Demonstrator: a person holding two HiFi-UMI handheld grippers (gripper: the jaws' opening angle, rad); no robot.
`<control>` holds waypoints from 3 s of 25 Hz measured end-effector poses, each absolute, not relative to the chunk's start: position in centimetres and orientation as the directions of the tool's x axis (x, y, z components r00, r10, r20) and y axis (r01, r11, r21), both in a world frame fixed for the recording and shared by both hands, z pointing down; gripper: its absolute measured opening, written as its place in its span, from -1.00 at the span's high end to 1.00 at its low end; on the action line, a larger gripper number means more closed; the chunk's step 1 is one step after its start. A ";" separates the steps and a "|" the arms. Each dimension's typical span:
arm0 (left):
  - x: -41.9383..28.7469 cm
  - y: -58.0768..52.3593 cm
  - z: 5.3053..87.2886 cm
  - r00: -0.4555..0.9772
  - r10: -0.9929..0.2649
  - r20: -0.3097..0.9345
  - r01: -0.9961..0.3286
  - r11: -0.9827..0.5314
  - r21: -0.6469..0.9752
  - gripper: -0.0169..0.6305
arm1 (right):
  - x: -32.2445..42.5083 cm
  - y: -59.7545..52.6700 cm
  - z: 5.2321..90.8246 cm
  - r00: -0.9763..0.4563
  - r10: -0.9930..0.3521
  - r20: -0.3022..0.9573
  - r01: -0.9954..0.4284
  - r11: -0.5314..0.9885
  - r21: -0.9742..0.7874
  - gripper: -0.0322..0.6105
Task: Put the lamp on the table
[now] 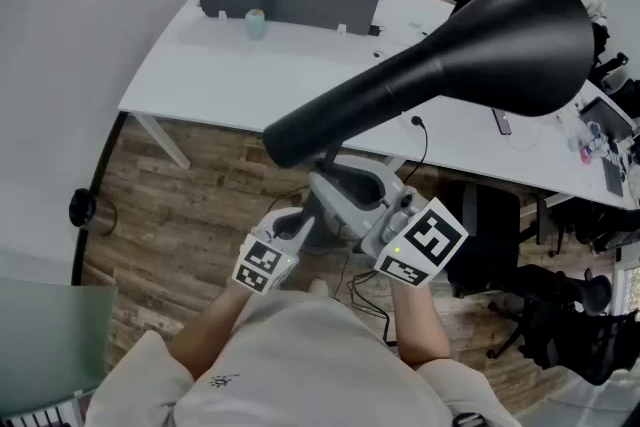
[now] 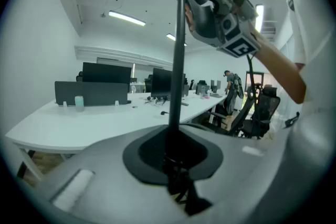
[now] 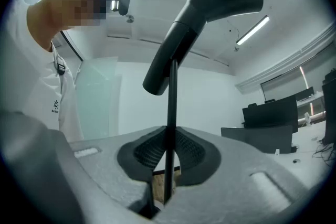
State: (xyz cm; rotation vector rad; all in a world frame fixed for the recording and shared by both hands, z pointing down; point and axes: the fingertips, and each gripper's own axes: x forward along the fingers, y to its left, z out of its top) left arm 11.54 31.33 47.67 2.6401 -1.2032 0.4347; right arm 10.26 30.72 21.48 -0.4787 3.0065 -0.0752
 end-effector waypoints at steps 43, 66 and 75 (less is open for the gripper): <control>1.1 33.6 47.0 0.639 -0.705 0.307 -0.749 -0.662 0.039 0.85 | 0.2 33.6 21.1 -0.933 -0.347 -0.092 -0.345 0.938 -0.039 0.76; -3.3 33.4 47.2 0.618 -0.727 0.299 -0.770 -0.636 0.046 0.85 | -4.4 33.5 21.3 -0.945 -0.317 -0.079 -0.316 0.948 -0.033 0.76; -2.6 29.8 48.1 0.615 -0.724 0.314 -0.772 -0.633 0.053 0.85 | -3.5 29.5 22.2 -0.946 -0.314 -0.077 -0.311 0.949 -0.051 0.76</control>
